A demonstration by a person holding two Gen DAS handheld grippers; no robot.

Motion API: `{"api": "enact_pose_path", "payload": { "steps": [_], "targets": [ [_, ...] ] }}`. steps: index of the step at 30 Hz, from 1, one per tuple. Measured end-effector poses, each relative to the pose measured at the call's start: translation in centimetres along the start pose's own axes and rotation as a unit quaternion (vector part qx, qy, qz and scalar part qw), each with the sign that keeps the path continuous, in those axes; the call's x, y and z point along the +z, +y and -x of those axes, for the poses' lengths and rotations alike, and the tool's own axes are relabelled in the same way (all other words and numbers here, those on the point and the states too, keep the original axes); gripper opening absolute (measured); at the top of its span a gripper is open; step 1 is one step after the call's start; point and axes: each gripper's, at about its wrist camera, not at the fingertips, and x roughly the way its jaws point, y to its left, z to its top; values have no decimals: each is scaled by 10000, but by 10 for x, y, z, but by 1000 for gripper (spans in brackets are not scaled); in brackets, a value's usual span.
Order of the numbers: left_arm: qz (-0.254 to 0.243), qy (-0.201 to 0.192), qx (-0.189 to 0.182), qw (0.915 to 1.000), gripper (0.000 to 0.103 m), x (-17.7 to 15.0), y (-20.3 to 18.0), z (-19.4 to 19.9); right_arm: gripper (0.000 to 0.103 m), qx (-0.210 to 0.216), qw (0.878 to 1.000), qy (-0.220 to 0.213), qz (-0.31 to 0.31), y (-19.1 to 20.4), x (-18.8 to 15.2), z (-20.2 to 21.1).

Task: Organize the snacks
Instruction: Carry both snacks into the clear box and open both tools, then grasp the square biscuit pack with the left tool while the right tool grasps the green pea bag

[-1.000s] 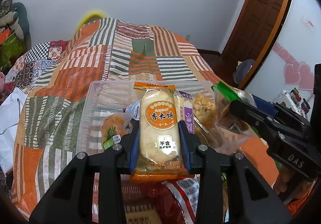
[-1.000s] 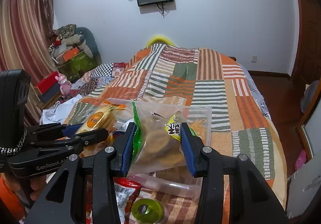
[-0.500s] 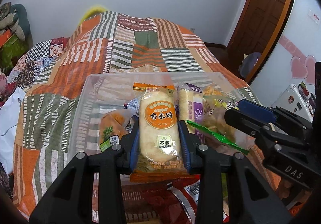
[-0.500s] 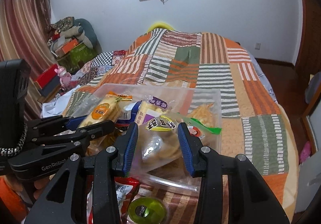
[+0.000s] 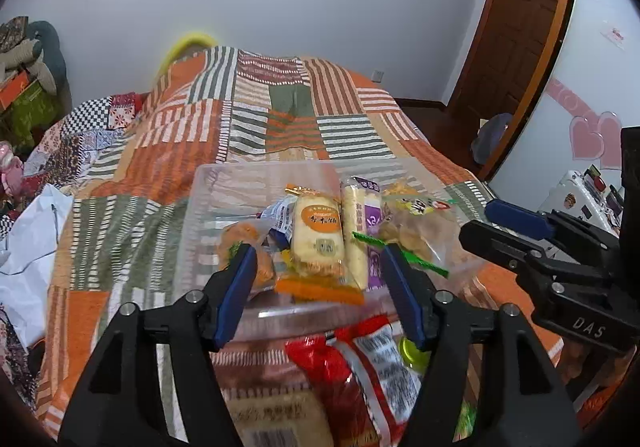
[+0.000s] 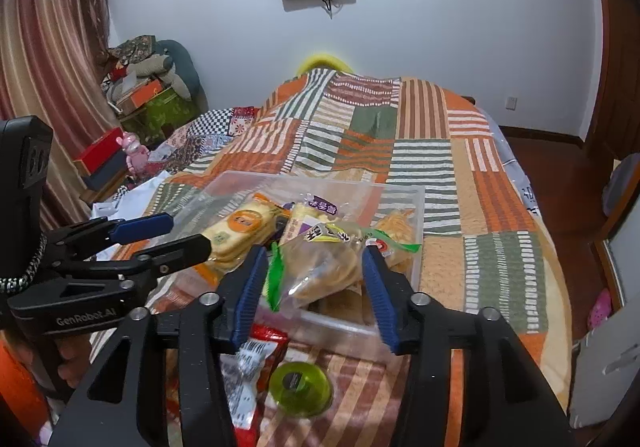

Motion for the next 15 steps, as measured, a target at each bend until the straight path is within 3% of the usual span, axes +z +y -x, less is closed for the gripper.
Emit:
{"api": "enact_pose_path", "payload": {
  "steps": [7, 15],
  "targets": [
    [114, -77, 79, 9999, 78, -14, 8, 38, 74, -133, 9996, -189, 143, 11, -8, 28],
    [-6, 45, 289, 9996, 83, -43, 14, 65, 81, -170, 9993, -148, 310, 24, -27, 45]
  ]
}}
